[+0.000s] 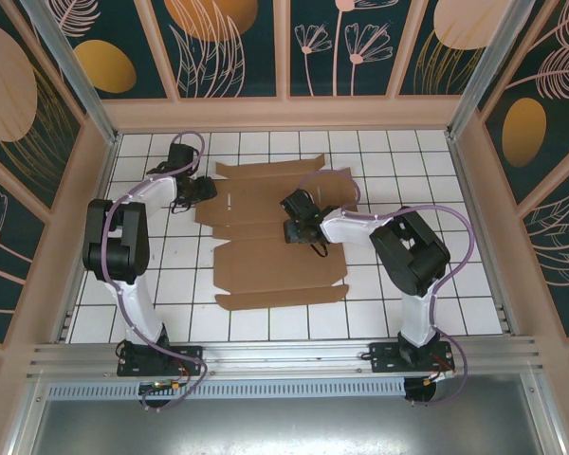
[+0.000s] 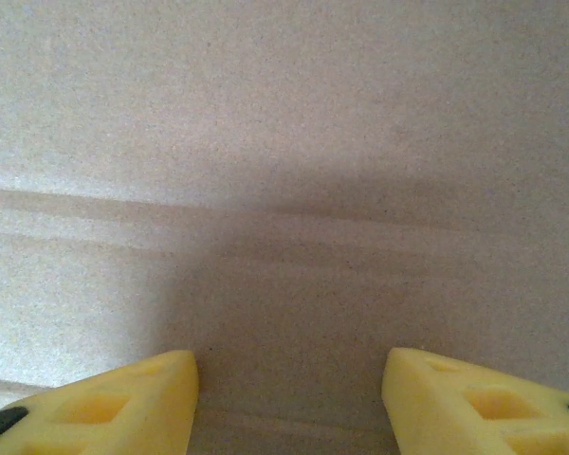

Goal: Fold the paper box

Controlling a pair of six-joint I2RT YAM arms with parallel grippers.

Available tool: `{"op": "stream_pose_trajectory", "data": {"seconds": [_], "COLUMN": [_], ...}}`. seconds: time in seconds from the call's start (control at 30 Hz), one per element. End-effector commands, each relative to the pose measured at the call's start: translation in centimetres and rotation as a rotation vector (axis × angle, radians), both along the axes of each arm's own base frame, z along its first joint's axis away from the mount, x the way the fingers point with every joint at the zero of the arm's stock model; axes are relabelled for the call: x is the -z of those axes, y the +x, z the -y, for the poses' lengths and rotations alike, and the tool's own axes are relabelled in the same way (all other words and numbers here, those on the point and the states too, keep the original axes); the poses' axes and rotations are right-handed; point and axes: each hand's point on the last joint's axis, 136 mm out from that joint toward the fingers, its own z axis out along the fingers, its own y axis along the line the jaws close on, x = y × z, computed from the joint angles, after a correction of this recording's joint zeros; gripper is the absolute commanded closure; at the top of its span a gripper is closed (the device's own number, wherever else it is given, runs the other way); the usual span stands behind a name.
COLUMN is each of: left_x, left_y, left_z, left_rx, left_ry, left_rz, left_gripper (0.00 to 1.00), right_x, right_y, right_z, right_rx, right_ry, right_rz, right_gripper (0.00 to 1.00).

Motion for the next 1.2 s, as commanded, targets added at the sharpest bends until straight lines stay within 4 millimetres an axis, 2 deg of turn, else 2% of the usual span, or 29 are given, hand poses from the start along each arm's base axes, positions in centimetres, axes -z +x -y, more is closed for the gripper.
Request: {"op": "stream_pose_trajectory", "data": {"seconds": [0.0,0.2,0.43,0.53,0.67,0.77,0.83,1.07,1.17], "left_x": [0.2,-1.9,-2.7,-2.9,-1.3,-0.2,-0.7,-4.5,-5.3], "left_y": [-0.1,0.1,0.0,-0.1,-0.4,-0.6,-0.5,0.1,0.0], "left_z": [1.6,2.1,2.6,3.0,3.1,4.0,4.6,5.7,6.6], "left_rx": [0.047,0.062,0.071,0.066,0.065,0.070,0.075,0.100,0.113], "left_ry": [-0.097,-0.124,-0.154,-0.183,-0.193,-0.240,-0.272,-0.329,-0.358], "left_rz": [0.009,0.057,0.056,0.051,0.011,-0.019,-0.004,0.048,0.049], "left_gripper": [0.54,0.74,0.89,0.88,0.87,0.88,0.89,0.89,0.88], "right_x": [7.5,7.7,7.7,7.8,7.9,8.1,8.2,8.2,8.2], "right_y": [-5.9,-6.0,-5.9,-5.8,-5.7,-5.7,-5.7,-5.5,-5.4], "right_z": [2.9,2.8,2.7,2.6,2.4,2.4,2.4,2.2,2.1], "right_rx": [-0.043,-0.042,-0.043,-0.044,-0.046,-0.047,-0.046,-0.047,-0.047], "right_ry": [-0.132,-0.128,-0.129,-0.133,-0.132,-0.135,-0.139,-0.142,-0.143], "right_rz": [-0.279,-0.285,-0.288,-0.291,-0.293,-0.297,-0.300,-0.299,-0.300], "right_gripper": [0.44,0.44,0.45,0.45,0.45,0.45,0.45,0.45,0.45]}}
